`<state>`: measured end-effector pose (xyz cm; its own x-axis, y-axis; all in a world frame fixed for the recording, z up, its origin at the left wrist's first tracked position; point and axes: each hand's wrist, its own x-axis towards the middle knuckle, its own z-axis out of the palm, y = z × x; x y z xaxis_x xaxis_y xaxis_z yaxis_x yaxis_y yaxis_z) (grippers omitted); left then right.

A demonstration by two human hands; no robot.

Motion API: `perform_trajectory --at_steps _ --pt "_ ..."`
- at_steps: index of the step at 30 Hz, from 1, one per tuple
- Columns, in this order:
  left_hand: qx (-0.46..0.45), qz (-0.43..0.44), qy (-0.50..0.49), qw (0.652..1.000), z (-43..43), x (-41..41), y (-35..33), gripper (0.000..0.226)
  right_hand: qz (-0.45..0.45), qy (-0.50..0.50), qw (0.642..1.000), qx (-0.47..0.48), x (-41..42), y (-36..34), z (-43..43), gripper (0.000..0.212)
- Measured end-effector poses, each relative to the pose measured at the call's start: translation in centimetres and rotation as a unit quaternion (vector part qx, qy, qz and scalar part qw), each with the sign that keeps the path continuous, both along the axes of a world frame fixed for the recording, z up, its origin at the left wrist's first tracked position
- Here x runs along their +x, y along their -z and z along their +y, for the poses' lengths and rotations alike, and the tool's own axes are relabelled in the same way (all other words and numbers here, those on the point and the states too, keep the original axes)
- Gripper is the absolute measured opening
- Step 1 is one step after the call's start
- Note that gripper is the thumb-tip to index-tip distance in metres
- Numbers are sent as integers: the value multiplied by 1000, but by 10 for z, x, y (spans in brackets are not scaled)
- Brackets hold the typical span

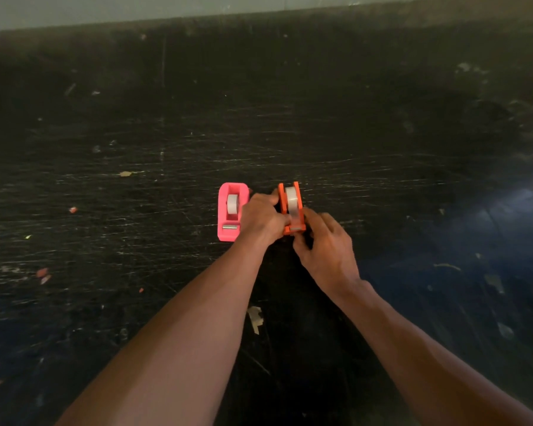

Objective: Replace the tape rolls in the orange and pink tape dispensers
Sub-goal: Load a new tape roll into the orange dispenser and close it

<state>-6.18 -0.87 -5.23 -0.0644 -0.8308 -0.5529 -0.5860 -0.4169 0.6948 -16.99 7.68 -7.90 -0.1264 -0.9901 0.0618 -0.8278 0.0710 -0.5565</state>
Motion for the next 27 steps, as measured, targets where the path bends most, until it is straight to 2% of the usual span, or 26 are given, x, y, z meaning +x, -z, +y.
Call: perform_trajectory --at_steps 5,9,14,18,23,27 --pt "19 5 -16 1000 0 0 -4 56 -2 -9 1000 25 0 5 -5 43" --pt "-8 -35 23 999 -1 0 -4 52 -17 4 999 44 1 5 -7 43" --pt "0 -41 27 999 -3 -1 -2 56 -40 24 998 47 4 2 -6 35" --pt "-3 -69 76 995 -4 -3 -4 55 -47 39 996 60 7 -1 -5 27" --pt "14 -81 101 991 -4 -3 -5 60 -51 46 994 81 8 -4 -5 26" --pt "5 -89 106 990 -3 -4 -8 54 -52 38 994 93 7 -9 -6 25"
